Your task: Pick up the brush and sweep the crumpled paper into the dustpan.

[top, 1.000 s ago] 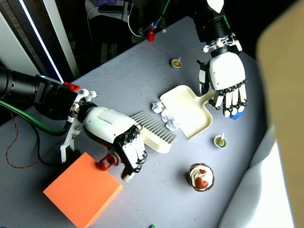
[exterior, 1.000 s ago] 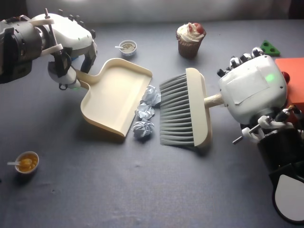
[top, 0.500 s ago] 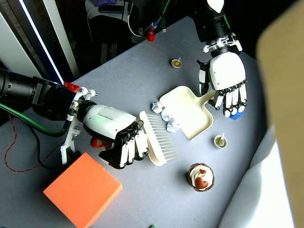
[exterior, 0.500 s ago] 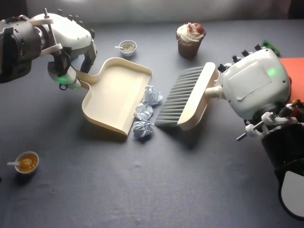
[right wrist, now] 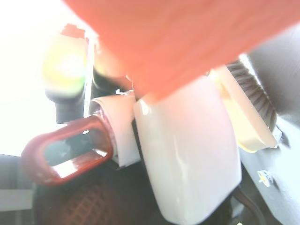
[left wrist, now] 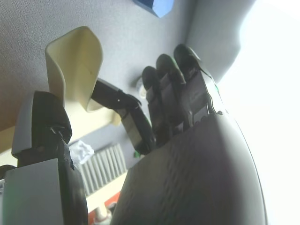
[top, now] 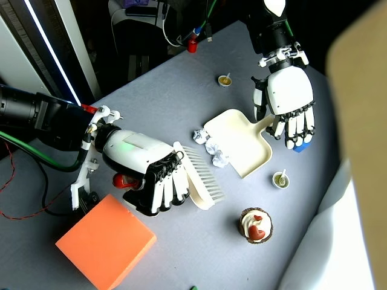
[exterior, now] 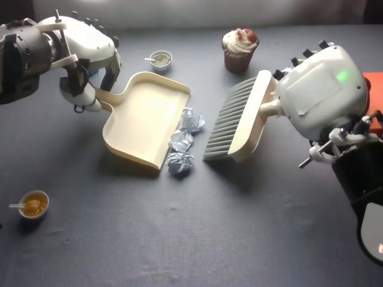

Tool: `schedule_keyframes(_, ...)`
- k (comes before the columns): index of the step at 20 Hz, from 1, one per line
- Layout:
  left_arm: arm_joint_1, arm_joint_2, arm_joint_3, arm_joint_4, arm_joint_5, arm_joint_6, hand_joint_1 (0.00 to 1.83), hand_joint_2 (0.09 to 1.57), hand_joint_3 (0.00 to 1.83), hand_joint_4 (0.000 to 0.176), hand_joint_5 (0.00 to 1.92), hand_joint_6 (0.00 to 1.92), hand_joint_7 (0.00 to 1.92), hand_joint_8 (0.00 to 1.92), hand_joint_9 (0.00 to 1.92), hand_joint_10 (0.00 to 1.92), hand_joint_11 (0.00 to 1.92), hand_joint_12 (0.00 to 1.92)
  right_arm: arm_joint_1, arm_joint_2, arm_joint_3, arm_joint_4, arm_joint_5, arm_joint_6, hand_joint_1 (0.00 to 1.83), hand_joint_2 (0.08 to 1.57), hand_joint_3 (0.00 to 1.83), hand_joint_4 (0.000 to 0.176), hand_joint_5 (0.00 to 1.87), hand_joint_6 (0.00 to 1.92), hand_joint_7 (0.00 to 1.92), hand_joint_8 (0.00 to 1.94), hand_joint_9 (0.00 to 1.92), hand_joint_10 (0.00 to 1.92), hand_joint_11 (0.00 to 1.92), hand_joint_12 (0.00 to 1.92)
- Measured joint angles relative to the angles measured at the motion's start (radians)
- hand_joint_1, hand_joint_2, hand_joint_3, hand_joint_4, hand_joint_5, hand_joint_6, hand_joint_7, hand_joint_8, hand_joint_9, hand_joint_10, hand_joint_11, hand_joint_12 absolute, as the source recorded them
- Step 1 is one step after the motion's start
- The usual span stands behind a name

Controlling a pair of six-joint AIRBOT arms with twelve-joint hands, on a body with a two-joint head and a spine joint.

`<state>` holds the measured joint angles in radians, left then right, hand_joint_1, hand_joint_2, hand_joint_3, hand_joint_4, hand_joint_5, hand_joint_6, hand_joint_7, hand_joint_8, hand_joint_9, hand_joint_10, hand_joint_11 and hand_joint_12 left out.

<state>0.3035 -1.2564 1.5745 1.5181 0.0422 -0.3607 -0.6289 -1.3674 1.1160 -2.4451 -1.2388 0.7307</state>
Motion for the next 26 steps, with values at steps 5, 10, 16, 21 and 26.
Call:
schedule_keyframes(5,0.0,0.0,0.0,0.0,0.001,0.0,1.08,1.12,0.0,0.0,0.97,0.99,0.43,0.0,0.34,0.0,0.11,0.38,0.079,0.085,-0.08,0.034,0.109,-0.051,1.68,1.15,0.0,0.176,1.01,1.92,1.04,1.94,1.18,1.92,1.27,1.92)
schedule_keyframes(10,0.0,0.0,0.0,-0.002,0.001,0.0,1.07,1.14,0.0,0.0,0.95,1.04,0.39,0.0,0.29,0.01,0.08,0.36,0.189,0.132,-0.13,0.093,0.225,-0.198,1.82,1.05,0.0,0.175,1.13,1.92,1.16,1.94,1.23,1.92,1.24,1.92)
schedule_keyframes(16,0.0,0.001,0.0,-0.004,0.002,0.0,1.08,1.13,0.0,0.0,0.96,1.01,0.39,0.0,0.3,0.0,0.1,0.37,0.33,0.126,-0.171,0.383,0.394,-0.574,1.75,0.49,1.39,0.172,1.13,1.92,1.1,1.94,0.9,1.92,1.17,1.92)
schedule_keyframes(21,0.0,0.001,0.0,-0.006,0.002,0.0,1.08,1.13,0.0,0.0,0.95,1.03,0.38,0.0,0.31,0.0,0.08,0.37,0.391,0.08,-0.175,0.524,0.402,-0.79,1.83,0.51,1.23,0.171,1.12,1.92,1.09,1.94,0.81,1.92,0.91,1.78)
schedule_keyframes(26,0.0,0.002,0.0,-0.006,0.0,0.0,1.05,1.15,0.0,0.032,0.93,1.07,0.4,0.0,0.32,0.0,0.09,0.42,0.416,0.016,-0.168,0.652,0.445,-1.053,1.75,0.52,1.34,0.171,1.15,1.92,1.11,1.94,0.87,1.92,1.19,1.92)
